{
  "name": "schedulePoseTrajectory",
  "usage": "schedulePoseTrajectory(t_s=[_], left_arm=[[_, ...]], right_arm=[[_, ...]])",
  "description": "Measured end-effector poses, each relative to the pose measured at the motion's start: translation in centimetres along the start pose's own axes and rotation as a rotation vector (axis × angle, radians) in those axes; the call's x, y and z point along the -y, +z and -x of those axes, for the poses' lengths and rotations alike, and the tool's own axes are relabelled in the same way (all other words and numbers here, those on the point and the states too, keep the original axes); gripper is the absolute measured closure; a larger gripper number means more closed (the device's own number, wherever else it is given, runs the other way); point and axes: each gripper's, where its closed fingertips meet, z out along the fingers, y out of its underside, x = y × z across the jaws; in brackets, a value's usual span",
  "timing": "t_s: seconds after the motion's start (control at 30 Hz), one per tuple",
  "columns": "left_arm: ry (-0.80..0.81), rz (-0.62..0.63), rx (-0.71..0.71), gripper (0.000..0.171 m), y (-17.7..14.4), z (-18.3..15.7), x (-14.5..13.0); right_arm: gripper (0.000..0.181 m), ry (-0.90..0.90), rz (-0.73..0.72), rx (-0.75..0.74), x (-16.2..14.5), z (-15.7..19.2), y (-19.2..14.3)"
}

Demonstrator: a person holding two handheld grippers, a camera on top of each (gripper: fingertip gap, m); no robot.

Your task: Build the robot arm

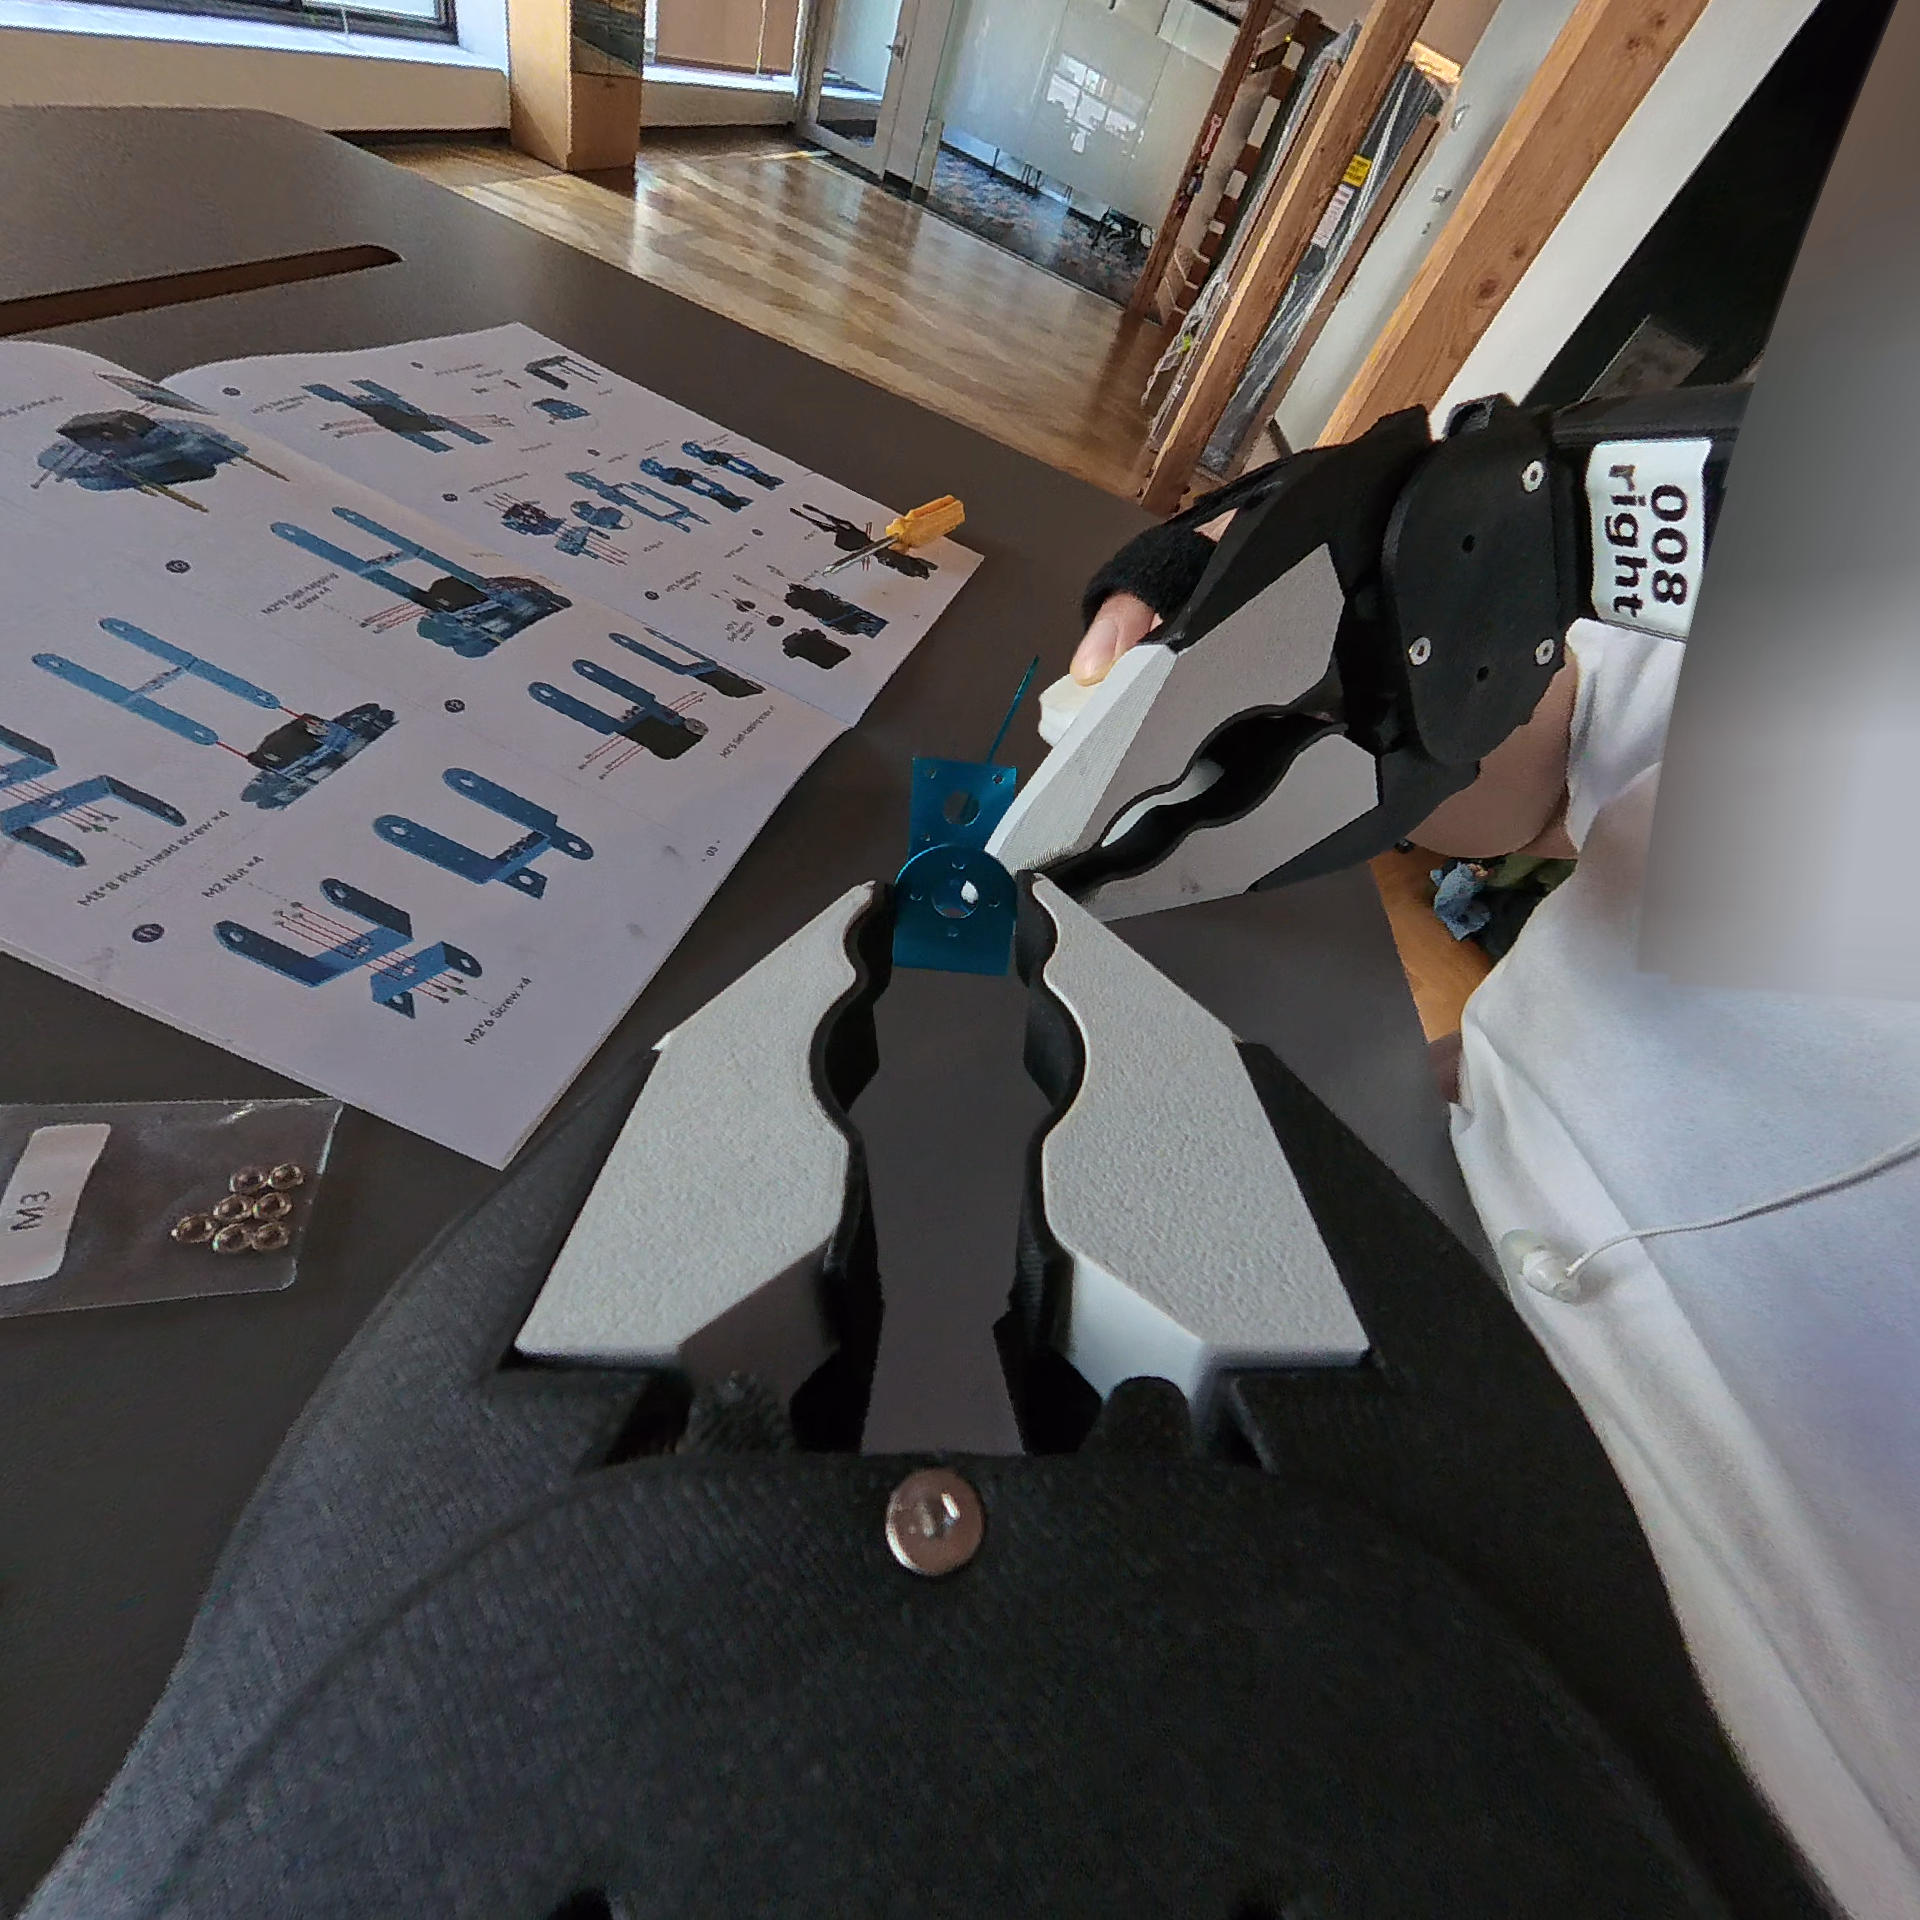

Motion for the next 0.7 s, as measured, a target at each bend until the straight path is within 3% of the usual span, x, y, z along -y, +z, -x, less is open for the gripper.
schedulePoseTrajectory(t_s=[0.7], left_arm=[[-0.078, -0.010, 0.017, 0.149, 0.0, 1.4, -0.5]], right_arm=[[0.170, -0.005, 0.005, -0.023, -1.2, -0.3, 0.8]])
